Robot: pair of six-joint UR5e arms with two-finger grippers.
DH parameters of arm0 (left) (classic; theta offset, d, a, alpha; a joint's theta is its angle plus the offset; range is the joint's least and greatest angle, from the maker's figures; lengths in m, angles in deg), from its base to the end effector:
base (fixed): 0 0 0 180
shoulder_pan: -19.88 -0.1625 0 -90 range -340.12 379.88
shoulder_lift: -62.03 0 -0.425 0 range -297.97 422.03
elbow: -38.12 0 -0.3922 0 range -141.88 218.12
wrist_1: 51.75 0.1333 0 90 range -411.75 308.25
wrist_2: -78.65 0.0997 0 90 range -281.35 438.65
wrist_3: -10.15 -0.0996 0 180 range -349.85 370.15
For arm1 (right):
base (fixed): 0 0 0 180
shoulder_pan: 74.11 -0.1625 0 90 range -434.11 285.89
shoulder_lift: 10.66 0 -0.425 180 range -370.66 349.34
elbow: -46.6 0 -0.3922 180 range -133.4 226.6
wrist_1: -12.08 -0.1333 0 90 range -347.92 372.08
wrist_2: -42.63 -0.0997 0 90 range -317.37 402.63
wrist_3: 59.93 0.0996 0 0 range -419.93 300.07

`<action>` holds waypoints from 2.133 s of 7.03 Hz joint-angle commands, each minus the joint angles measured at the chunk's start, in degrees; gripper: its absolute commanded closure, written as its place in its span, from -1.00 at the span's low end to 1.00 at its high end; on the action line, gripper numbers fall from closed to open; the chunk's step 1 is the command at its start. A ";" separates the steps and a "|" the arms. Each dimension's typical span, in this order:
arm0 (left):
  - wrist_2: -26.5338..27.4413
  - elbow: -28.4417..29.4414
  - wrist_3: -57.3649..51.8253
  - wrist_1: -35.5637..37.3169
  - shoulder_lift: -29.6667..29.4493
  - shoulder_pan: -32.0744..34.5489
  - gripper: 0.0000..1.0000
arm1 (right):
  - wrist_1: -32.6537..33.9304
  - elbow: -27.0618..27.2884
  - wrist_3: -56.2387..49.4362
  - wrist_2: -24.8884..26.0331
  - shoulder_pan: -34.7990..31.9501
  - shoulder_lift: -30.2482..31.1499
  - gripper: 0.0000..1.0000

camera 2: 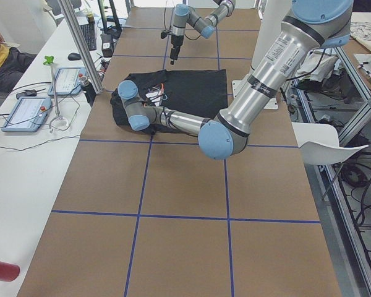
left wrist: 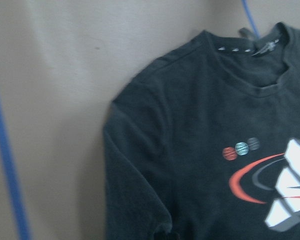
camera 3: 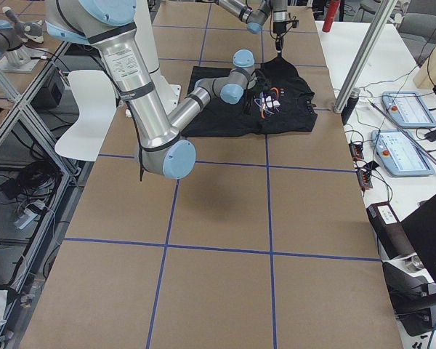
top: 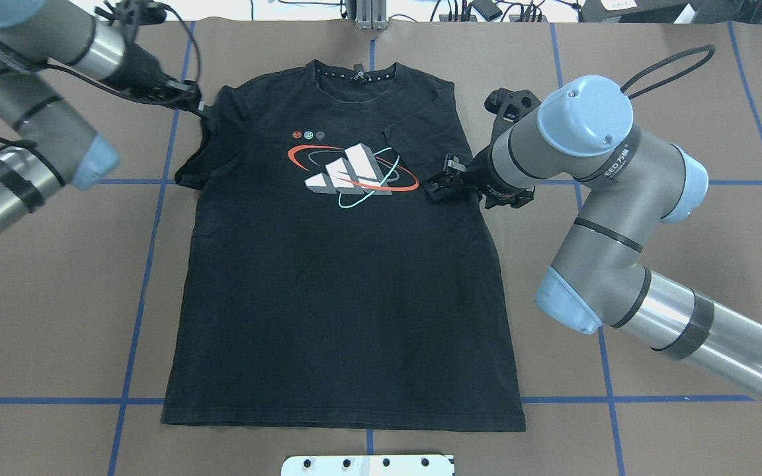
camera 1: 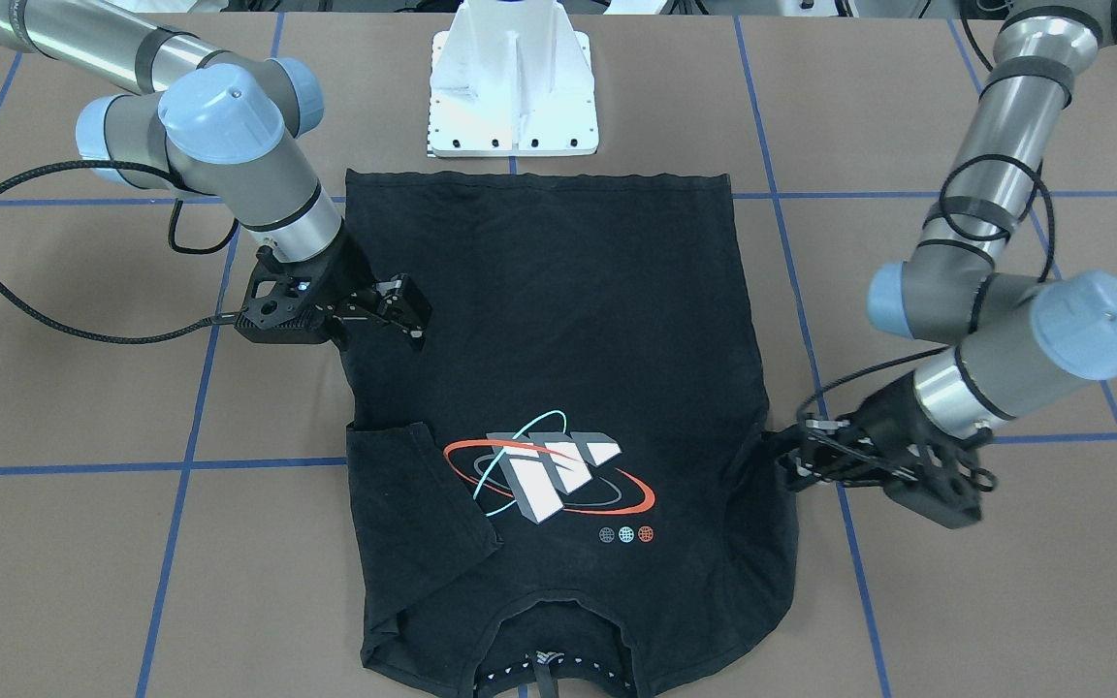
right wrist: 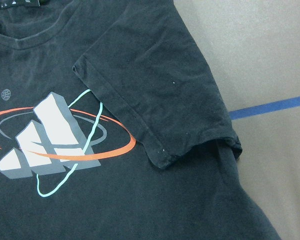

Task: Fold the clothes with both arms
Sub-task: 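Grasp the sleeve nearest the left gripper and fold it onto the shirt body, then release the folded sleeve with the left gripper while the right gripper moves to the hem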

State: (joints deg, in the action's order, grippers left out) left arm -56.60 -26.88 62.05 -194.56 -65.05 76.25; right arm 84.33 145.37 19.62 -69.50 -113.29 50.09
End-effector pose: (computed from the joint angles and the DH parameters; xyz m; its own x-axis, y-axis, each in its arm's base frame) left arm 0.3608 -0.6554 0.3590 0.3269 0.2929 -0.8985 0.0360 0.9462 0.3216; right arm -0.4426 -0.4843 0.2612 0.4912 0.1836 0.8515 -0.2590 0.9641 -0.0584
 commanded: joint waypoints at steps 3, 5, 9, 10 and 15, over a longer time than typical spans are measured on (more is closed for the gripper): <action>12.08 9.45 5.67 -0.81 -8.26 -5.30 1.00 | 0.00 -0.07 -0.01 -0.01 0.07 0.33 -1.00; 13.25 13.49 5.76 -1.77 -10.99 -5.39 1.00 | 0.00 0.02 -0.01 -0.01 0.07 0.33 -1.00; 12.73 10.54 8.64 -2.04 -10.64 -5.39 -0.98 | 0.17 0.28 0.69 0.08 0.07 0.51 -1.00; 12.20 4.77 9.79 -1.43 -8.46 -5.30 -0.98 | 0.52 2.11 1.31 0.77 0.07 2.25 -1.00; 4.81 -18.66 23.85 -1.77 10.10 -5.74 -0.98 | 4.37 21.34 38.66 23.80 25.43 22.01 -0.96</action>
State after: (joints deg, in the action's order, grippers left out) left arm -51.31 -44.26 83.72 -196.18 -56.17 70.62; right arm 86.41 162.32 54.38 -48.22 -92.57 68.28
